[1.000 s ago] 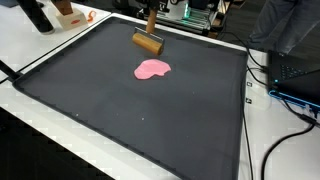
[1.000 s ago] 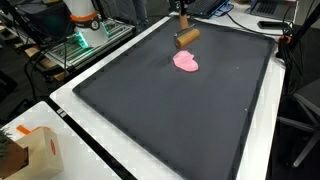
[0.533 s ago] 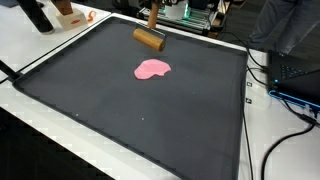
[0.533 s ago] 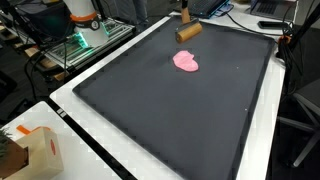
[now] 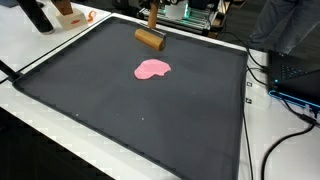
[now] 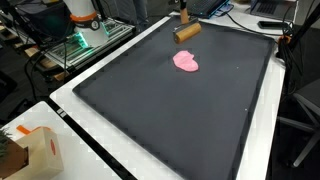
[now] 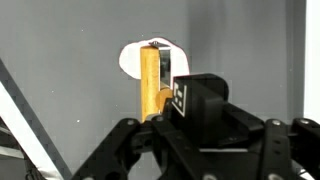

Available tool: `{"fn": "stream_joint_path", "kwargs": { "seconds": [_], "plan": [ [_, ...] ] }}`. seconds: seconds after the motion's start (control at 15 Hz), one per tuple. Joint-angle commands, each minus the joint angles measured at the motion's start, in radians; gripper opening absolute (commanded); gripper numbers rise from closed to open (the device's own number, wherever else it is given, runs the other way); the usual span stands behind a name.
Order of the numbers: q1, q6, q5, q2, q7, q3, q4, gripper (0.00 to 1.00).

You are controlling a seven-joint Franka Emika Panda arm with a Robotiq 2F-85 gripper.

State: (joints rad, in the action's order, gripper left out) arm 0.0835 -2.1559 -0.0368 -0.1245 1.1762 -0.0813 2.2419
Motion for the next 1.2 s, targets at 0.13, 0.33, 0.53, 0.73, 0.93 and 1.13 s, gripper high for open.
{"fn": "stream_joint_path", "kwargs": {
  "seconds": [0.13, 0.33, 0.53, 0.73, 0.93, 1.13],
  "plan": [
    [-0.034, 0.184, -0.262, 0.031, 0.138, 0.116, -0.092, 0.25],
    [-0.079, 0.259, -0.367, 0.081, 0.154, 0.170, -0.135, 0.25],
    [-0.133, 0.314, -0.463, 0.145, 0.136, 0.207, -0.178, 0.25],
    [-0.186, 0.350, -0.538, 0.210, 0.109, 0.224, -0.208, 0.25],
    [-0.233, 0.368, -0.594, 0.268, 0.081, 0.229, -0.230, 0.25],
    [-0.274, 0.363, -0.637, 0.313, 0.048, 0.233, -0.241, 0.25]
  ]
}}
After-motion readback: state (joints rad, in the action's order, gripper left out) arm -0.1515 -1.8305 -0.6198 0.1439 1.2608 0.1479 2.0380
